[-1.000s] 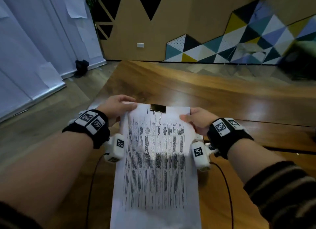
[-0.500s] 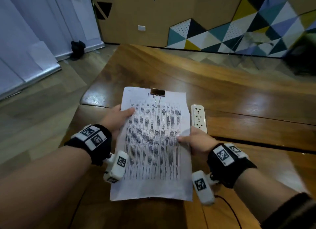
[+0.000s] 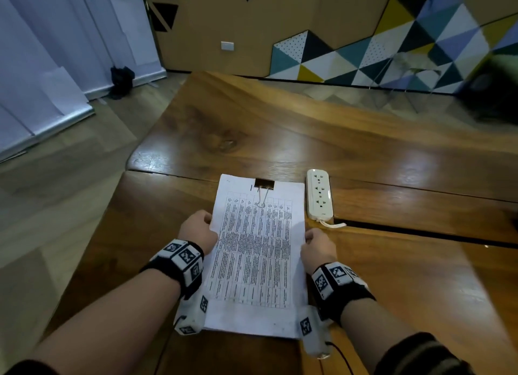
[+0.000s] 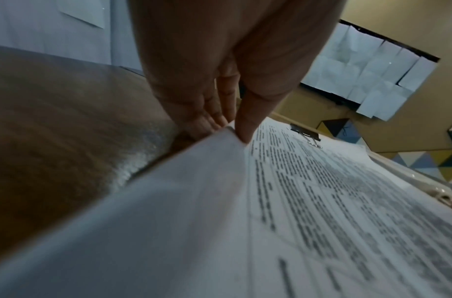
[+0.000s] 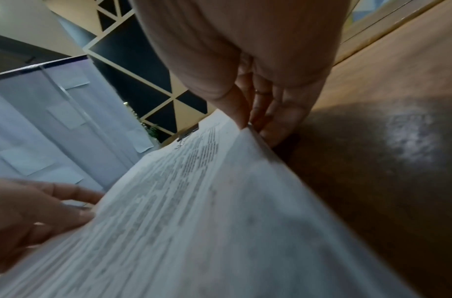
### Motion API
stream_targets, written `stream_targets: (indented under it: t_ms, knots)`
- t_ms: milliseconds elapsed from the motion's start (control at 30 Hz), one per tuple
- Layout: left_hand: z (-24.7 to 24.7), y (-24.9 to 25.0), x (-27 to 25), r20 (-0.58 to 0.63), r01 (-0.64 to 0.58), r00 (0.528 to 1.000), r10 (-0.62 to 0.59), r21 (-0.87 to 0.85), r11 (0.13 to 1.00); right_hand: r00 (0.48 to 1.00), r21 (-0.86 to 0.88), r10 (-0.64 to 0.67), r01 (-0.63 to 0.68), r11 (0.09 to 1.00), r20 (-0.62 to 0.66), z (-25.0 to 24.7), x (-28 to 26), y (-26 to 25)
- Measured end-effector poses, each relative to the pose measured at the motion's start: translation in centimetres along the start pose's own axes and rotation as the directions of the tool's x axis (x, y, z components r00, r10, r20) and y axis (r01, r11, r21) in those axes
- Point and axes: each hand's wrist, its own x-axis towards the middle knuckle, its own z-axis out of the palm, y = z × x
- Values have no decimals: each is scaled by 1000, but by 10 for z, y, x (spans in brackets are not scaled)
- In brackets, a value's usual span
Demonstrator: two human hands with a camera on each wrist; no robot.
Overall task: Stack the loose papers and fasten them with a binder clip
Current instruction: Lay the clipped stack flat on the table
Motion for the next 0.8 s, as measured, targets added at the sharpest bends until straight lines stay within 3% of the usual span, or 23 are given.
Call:
stream_targets:
  t_ms: [167,333,800]
  knots:
    - [3,1,2,-16,-13,1000,13,32,999,996,-85,-84,81,993,-32,-1,7,1]
    - [3,-1,2,-7,-44,999,45,64,997,990,-173,-136,138,975,27,-1,4,-5]
    - [0,-7,3,23,-107,994,105,131,986,998,-118,-57,59,991,20,-6,-1,-8]
